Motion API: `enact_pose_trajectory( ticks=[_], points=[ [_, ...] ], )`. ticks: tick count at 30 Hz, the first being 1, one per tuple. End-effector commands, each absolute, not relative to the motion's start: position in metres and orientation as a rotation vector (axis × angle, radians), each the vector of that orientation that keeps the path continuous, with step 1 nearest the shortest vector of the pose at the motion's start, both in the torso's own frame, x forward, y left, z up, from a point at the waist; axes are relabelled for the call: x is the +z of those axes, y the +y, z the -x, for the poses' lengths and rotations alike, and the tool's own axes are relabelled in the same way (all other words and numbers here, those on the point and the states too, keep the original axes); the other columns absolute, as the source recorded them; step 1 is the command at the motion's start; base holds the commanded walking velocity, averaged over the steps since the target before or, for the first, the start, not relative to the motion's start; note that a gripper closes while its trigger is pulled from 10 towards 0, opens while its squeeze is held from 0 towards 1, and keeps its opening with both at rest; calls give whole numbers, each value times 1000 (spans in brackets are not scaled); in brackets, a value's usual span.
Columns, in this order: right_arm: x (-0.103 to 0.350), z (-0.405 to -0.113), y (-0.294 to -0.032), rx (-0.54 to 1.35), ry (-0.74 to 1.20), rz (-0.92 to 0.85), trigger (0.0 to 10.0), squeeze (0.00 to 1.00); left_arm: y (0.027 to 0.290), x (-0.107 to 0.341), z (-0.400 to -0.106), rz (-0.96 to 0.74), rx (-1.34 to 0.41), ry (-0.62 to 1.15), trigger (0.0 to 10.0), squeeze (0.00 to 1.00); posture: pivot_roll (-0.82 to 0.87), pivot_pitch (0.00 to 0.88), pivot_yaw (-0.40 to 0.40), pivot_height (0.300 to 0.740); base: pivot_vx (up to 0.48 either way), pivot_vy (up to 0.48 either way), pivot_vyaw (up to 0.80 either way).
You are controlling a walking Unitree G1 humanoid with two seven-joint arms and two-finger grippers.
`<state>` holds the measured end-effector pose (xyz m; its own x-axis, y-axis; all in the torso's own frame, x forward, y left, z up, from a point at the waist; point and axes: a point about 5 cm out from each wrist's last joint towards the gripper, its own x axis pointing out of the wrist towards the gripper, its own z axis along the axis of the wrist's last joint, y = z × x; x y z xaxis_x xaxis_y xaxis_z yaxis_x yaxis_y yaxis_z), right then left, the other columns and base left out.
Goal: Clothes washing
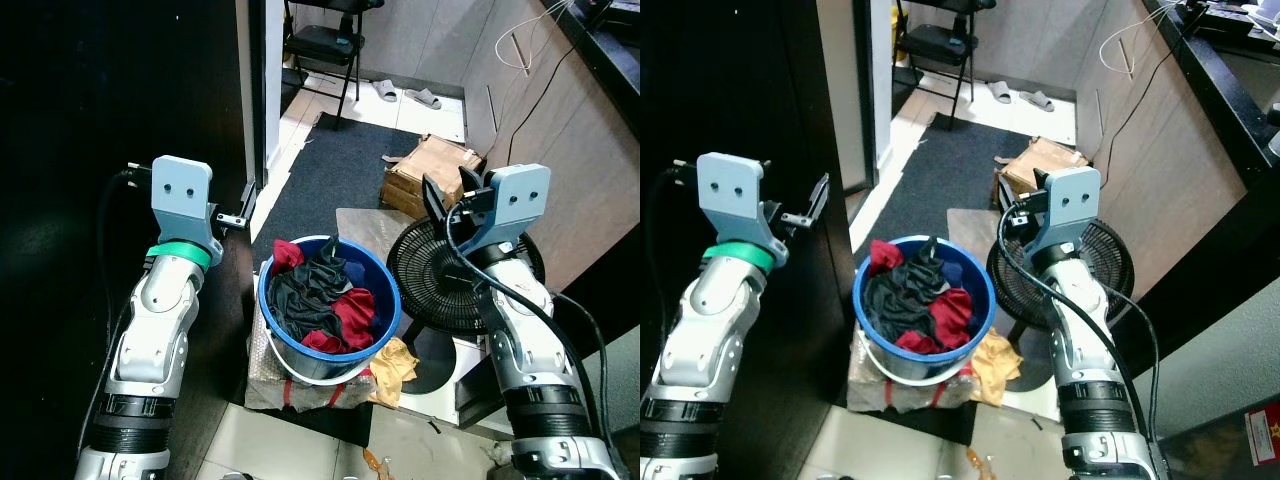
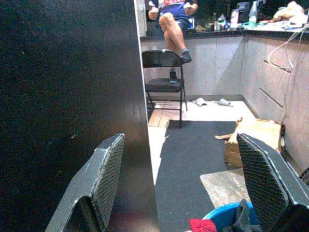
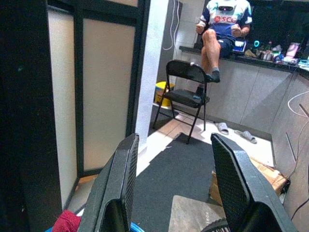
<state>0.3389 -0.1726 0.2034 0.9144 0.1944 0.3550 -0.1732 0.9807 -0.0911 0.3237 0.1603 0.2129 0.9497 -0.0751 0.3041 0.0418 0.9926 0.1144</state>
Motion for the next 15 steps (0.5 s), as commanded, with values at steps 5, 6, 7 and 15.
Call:
enact_pose_trajectory(
  ticks=[5,6,7,15],
  points=[
    [199,-339,-180,166,-351,45,10000,0,159,207,-325,-105,-60,-288,10000,0,13,0,-24,740,0,0,-781],
    [199,-339,-180,166,-351,45,10000,0,159,207,-325,-105,-60,-288,10000,0,13,0,-24,740,0,0,-781],
    [199,-339,-180,165,-350,45,10000,0,159,208,-325,-105,-60,-288,10000,0,13,0,-24,740,0,0,-781],
    [199,-338,-180,163,-352,52,10000,0,159,208,-325,-112,-57,-297,10000,0,12,6,-23,740,0,0,-488]
  ],
)
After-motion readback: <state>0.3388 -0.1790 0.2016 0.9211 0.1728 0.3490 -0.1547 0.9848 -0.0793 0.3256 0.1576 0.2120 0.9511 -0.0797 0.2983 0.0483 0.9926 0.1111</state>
